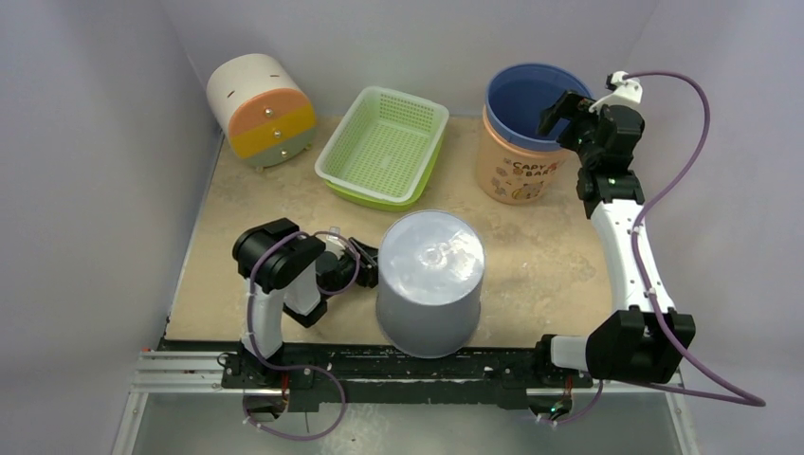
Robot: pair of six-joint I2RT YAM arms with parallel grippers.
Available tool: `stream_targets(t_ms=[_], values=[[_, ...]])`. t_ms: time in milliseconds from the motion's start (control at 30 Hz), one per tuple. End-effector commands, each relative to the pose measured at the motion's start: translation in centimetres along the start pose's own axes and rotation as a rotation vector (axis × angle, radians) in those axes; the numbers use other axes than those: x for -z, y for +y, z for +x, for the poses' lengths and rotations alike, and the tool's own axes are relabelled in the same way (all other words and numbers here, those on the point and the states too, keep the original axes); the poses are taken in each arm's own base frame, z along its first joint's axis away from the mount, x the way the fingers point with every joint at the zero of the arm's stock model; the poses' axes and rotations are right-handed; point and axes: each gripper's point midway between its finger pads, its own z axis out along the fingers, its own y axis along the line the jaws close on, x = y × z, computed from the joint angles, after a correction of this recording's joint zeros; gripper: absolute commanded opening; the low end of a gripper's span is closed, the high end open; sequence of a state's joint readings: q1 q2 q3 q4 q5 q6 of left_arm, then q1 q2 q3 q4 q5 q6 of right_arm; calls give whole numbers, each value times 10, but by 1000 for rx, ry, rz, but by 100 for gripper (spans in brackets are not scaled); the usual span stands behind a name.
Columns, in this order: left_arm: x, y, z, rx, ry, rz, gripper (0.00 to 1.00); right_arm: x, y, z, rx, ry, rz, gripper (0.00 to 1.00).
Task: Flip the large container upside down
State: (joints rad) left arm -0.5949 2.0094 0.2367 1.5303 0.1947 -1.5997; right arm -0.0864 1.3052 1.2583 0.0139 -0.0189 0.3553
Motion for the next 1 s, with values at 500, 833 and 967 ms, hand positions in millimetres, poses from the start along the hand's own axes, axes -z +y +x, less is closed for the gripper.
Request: stream_targets(t_ms=[500,833,967], values=[[-39,-13,-50,-531,-47,-318,60,26,3,-5,43,-20,-22,100],[12,-88,-113,-842,-253,-598,64,57,14,52,58,89,-29,100],[37,-137,-123,-922,-323,-597,64,83,35,69,52,123,-76,100]])
